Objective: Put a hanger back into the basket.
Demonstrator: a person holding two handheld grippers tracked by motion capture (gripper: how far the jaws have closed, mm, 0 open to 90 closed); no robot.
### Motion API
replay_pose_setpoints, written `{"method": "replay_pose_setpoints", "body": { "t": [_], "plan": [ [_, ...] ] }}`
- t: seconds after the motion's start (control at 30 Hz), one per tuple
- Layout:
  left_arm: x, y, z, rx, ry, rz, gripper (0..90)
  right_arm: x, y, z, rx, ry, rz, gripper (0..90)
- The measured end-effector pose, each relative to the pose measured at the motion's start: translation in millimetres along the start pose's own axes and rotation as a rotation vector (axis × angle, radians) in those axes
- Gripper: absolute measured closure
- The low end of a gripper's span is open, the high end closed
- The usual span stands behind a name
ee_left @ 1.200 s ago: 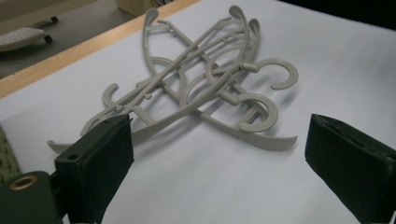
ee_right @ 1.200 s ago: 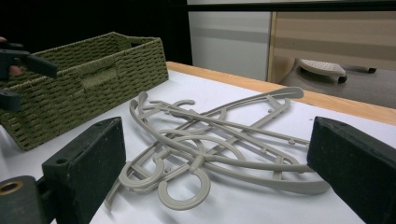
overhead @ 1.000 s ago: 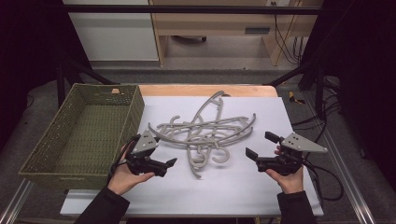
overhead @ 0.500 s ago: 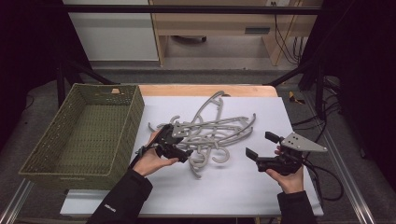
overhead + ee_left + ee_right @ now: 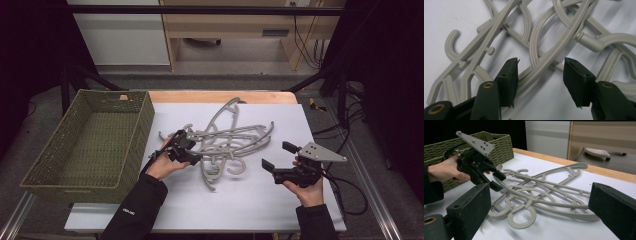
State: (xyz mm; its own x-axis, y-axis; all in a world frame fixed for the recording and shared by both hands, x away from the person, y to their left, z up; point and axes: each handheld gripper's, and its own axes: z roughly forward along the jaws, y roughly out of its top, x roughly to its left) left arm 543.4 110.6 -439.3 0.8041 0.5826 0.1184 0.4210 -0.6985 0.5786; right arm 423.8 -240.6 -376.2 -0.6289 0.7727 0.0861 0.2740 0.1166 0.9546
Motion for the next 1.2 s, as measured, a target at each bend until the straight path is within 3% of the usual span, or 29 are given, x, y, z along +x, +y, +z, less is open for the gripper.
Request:
{"method": "replay_pose_setpoints", "body": {
  "t": [0.03, 0.17, 0.27, 0.67, 0.73, 0.93, 1.2],
  "plan": [
    [1.0, -0.1, 0.1, 0.022, 0.004, 0.020, 47.8, 0.0, 0.0, -0.1, -0.002, 0.001, 0.001, 4.6],
    [0.7, -1.1, 2.6, 0.020, 0.027, 0.017, 52.6, -0.3, 0.2, -1.1, -0.003, 0.004, -0.001, 4.7],
    [-3.1, -1.1, 3.4, 0.045, 0.068, 0.058, 55.7, -0.3, 0.1, -0.9, -0.003, 0.001, 0.003, 4.7],
    [-12.6, -1.8, -6.2, 0.079, 0.005, 0.133, 71.1, -0.6, -0.1, -0.7, -0.002, 0.000, 0.004, 4.8],
    [-12.7, -1.4, -7.3, 0.076, -0.026, 0.124, 75.0, -0.7, -0.1, -1.0, 0.000, 0.001, 0.004, 4.8],
    [-12.5, -0.2, -9.2, 0.088, -0.056, 0.115, 81.6, -0.9, -0.3, -0.5, 0.000, -0.002, 0.005, 4.9],
    [-9.6, 3.5, -5.3, 0.072, -0.064, 0.027, 78.5, -1.0, -0.6, 0.1, 0.001, 0.002, 0.002, 5.0]
  ]
}}
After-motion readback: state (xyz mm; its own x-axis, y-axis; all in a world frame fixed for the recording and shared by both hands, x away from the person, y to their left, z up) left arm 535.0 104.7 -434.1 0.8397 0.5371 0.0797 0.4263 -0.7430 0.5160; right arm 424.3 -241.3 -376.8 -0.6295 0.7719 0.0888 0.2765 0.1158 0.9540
